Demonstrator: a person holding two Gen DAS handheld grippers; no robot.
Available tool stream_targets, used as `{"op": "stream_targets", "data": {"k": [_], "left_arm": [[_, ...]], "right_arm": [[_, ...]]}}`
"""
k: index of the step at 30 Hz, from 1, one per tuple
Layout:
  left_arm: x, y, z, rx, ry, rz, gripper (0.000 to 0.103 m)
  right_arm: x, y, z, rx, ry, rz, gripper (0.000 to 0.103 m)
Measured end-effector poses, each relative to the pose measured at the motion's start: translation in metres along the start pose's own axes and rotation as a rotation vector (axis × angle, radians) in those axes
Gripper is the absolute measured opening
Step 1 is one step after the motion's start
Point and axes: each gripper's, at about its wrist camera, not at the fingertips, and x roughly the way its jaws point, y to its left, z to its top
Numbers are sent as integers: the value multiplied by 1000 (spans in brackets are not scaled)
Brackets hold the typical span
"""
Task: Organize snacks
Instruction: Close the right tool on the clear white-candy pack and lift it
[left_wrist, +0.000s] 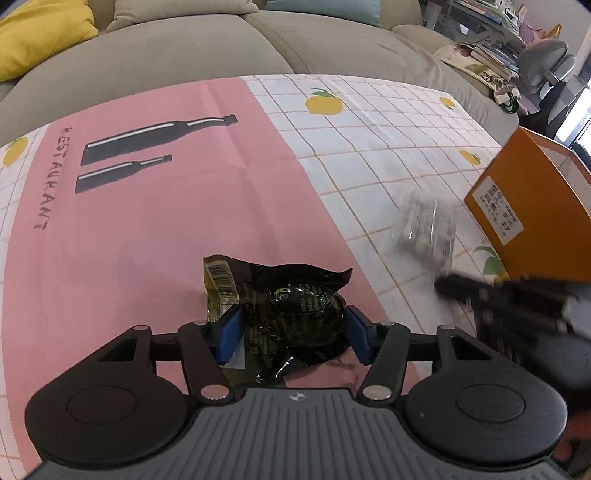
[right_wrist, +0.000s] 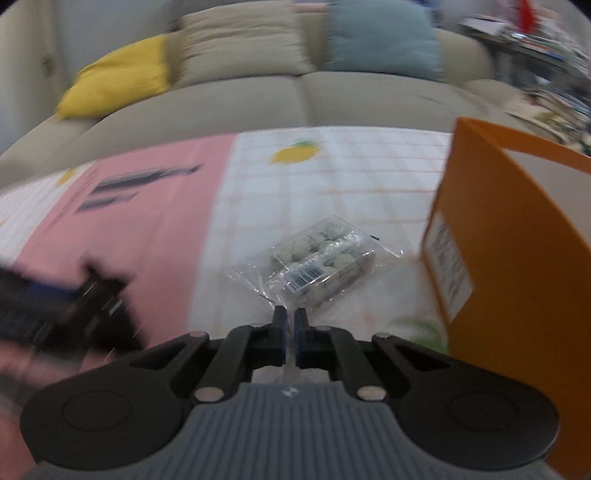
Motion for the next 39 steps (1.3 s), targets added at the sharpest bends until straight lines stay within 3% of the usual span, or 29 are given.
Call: {"op": "stream_targets", "data": {"k": [7,12,14,19,21,23,24,26,28,32,39], "left_arm": [[-11,-15,-18,-52,46,-16,56],[-22,-24,-35,-75,89,11,52],[-28,-24,-41,-87,113,24,47],[-38,-24,-50,-107,154,81,47],[-45,-25,-52,-132,138,74,57],[-53,-24,-53,-184,109,52,73],[-57,-23,-53,-224,87,42,75],[-64,-19,-53,-302,46,18,77],[-68,-13,-52,-401,17,-3,83],[-66,-2,-51,-545,-11,-11,84],[-48,7,-42,-759,-1,-28,84]], "right_arm": [[-38,9,-29,-113,104,137,0],[-63,14,-50,-165,163,186,0],[-71,15,-55,-170,188,193,0],[-80,16,-60,-185,227,159,2],[-83,15,-60,-181,230,142,7],[-86,13,-57,-148,228,135,12],[-89,10,-55,-122,215,134,14],[-96,6,-51,-74,184,132,32],[-102,1,-45,-10,137,118,44],[-100,-10,-34,113,115,72,47],[-71,-23,-22,338,192,68,57]]}}
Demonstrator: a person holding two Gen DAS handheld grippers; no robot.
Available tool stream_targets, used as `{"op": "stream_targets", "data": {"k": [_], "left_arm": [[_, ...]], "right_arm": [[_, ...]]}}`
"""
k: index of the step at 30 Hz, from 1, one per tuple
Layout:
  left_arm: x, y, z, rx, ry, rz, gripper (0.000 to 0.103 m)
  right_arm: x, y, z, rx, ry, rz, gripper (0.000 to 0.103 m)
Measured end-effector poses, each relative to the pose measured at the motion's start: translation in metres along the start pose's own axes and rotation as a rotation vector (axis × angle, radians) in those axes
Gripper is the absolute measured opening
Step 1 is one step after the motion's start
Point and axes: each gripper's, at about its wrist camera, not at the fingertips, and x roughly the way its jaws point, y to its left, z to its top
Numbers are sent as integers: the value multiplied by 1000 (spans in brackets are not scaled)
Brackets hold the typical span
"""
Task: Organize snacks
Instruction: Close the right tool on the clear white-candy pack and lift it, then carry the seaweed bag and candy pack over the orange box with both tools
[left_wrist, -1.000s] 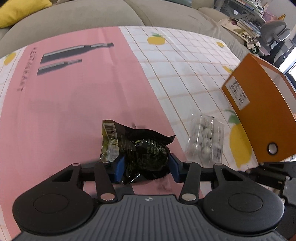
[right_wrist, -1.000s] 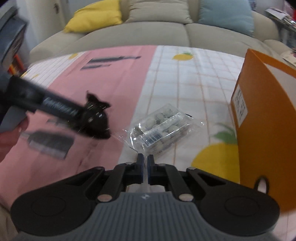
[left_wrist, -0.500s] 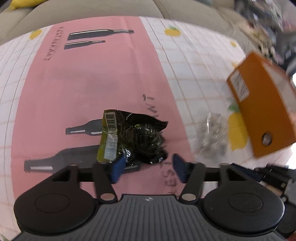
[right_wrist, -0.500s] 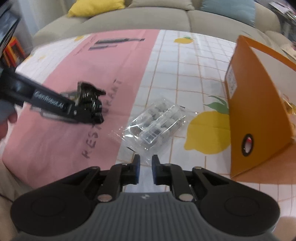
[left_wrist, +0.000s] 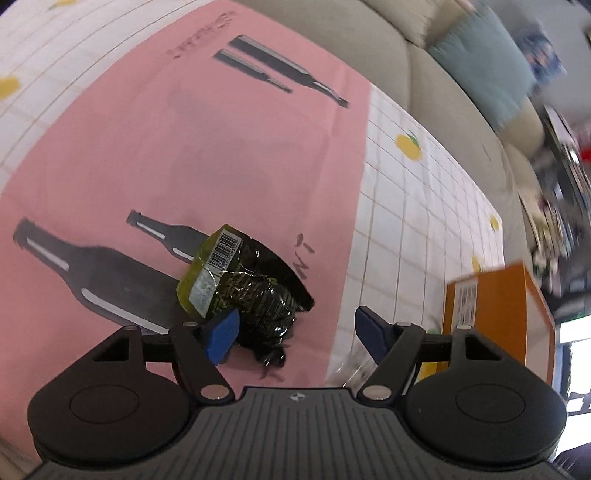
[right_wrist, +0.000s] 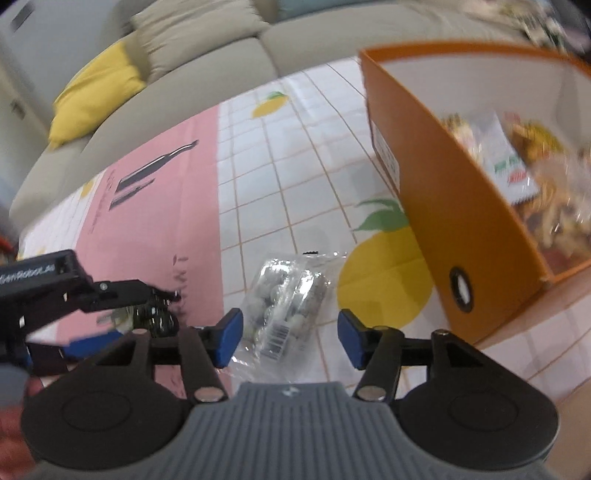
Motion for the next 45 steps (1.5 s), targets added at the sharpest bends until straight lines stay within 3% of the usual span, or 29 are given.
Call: {"op": "stream_targets", "data": {"k": [3,9,14,19,23,27,32,45], "left_arm": [[10,-5,5,-21,9,59,84],[24,-8,8,-33,28,182,84],[29,-23,-4,140,18,300,83],[26,-23,-17,260,4,357,80],[20,-23,-23,335,7,353,66],[14,-16,-30,401,0,290,58],[1,1,-34,376,-8,184,55],[-32,-13,-46,356,-61,85,54]], "right_arm": [[13,2,4,35,25,-4,57],[32,21,2,-77,25,-32,59],[38,37,-7,-221,8,-58,62],[39,40,-14,-300,0,-66,66],[38,37,-16,-316,-7,-64,65],[36,35,-16,-329,0,-50,57],[29,33,-23,-376,18,-28,54],[3,26,-24,-295,7,23,53]]}}
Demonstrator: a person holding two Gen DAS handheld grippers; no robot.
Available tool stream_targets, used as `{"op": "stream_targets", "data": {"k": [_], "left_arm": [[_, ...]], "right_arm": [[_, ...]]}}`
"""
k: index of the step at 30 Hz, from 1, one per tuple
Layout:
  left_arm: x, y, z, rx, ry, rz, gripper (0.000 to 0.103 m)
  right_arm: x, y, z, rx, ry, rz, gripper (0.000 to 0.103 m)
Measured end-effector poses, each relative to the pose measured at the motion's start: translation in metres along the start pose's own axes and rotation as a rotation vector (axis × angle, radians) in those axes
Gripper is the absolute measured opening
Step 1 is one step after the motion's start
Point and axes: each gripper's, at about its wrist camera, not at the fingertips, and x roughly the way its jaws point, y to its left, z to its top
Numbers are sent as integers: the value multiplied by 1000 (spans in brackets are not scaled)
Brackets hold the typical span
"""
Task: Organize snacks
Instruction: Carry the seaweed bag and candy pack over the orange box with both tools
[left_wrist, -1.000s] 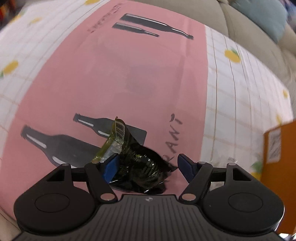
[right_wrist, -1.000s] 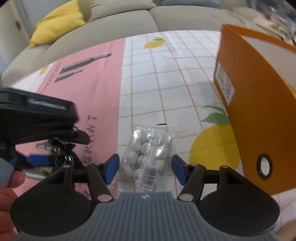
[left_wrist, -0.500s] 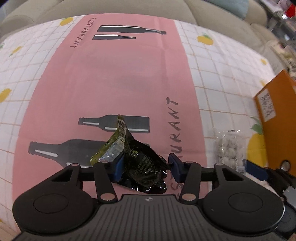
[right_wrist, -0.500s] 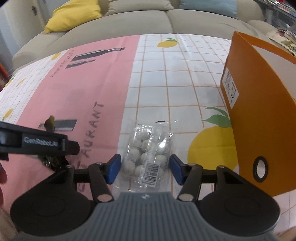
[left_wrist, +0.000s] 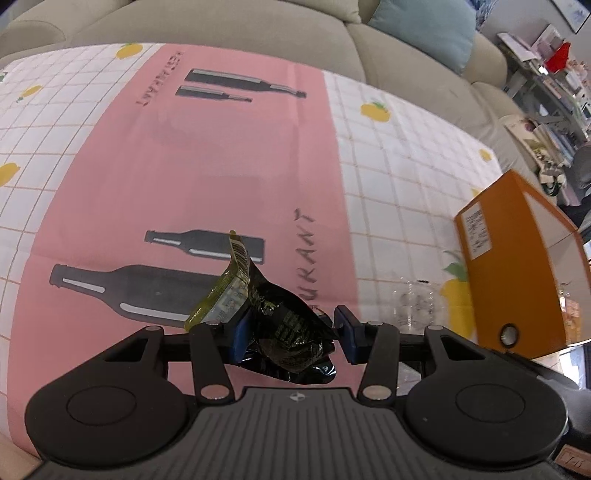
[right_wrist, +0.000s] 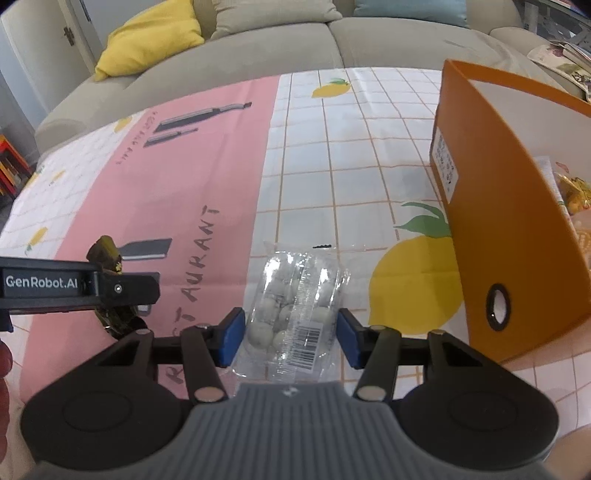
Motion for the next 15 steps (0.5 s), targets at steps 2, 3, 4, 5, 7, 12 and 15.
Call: {"op": "stream_targets", "data": {"k": [2,3,4,5,7,12,15], "left_arm": [[-5,-4,1,5,-12,-6,54],[-9,-5,1,8,-18,-9,54],[-14,-8,1,10,-25,-12,54],[-18,-10,2,10,-34,-14,54],[-26,-15,3,12,-50,-23,54],[-50,-35,9,31,-90,-61,54],[-63,-51,13,50,-115,-85,54]], "right_arm": [[-7,-2,0,13,-11,13,52],[-11,-2,1,22,-16,20,52],[-14,-3,2,27,-22,26,52],[-20,-3,3,30,-33,32,52],[-31,-3,5,28,-58,38,52],[-64,-2,14,17,-131,63,52],[-86,-6,21,10,-169,76,52]]}}
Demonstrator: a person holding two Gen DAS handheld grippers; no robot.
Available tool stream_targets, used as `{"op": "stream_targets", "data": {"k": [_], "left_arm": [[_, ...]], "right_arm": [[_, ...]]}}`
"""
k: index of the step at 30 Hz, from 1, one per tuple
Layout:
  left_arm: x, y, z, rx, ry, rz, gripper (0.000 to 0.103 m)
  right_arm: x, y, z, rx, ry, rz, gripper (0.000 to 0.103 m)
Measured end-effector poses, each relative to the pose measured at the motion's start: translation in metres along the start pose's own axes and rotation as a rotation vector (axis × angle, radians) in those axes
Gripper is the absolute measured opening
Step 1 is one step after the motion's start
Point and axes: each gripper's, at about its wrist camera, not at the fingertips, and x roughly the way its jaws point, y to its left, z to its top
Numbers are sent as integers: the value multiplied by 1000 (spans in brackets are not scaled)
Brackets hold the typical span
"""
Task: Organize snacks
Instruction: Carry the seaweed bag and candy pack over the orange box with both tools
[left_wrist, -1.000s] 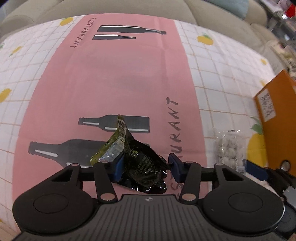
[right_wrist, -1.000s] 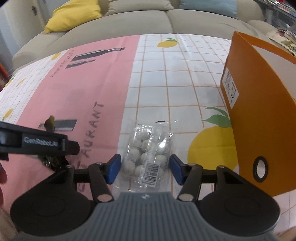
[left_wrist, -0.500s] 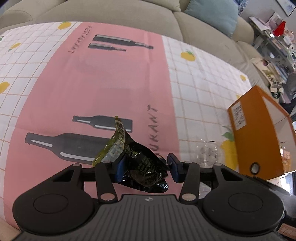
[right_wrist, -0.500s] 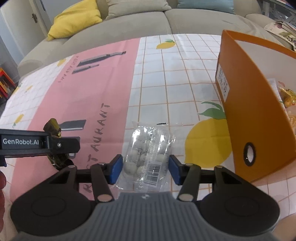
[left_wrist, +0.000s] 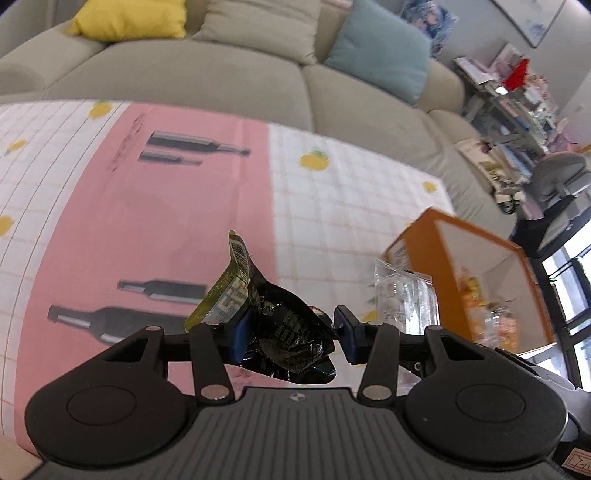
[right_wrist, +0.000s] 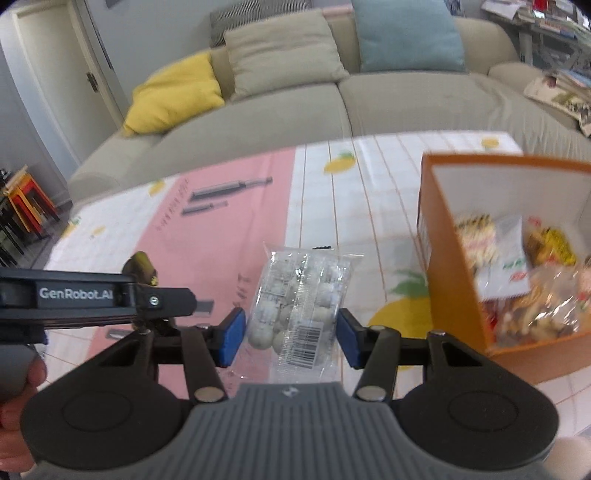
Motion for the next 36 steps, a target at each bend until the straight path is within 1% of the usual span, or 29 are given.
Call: {"op": "stream_targets", "data": {"k": [6,11,14,20,23,27,32,36], "left_arm": [[-15,-45,13,72,-32,-70,54],[-15,-90,20,148,-40,-137,54],[-6,-117,24,185,-26,-179,54],[24,-171,27,272,30,-231,54],[44,-194,28,321,65,-233,54],[71,-215,26,370,117,-231,54],[105,-234,23,424,181,-229,54],[129,-244,21,462,223,-226,54]], "right_arm": [[-42,-19,20,-13,-51,7,52],[-76,-48,35,-54,-82,-36,52],[-93,-74,45,-60,-85,-74,52],[-115,-128,57,-84,-80,-199,52],[-114,-155,63,-75,-53,-234,52],[-97,-187,67,-78,10,-271,52],[-71,-214,68,-123,68,-299,52],[-51,-229,64,-185,117,-330,52]]}}
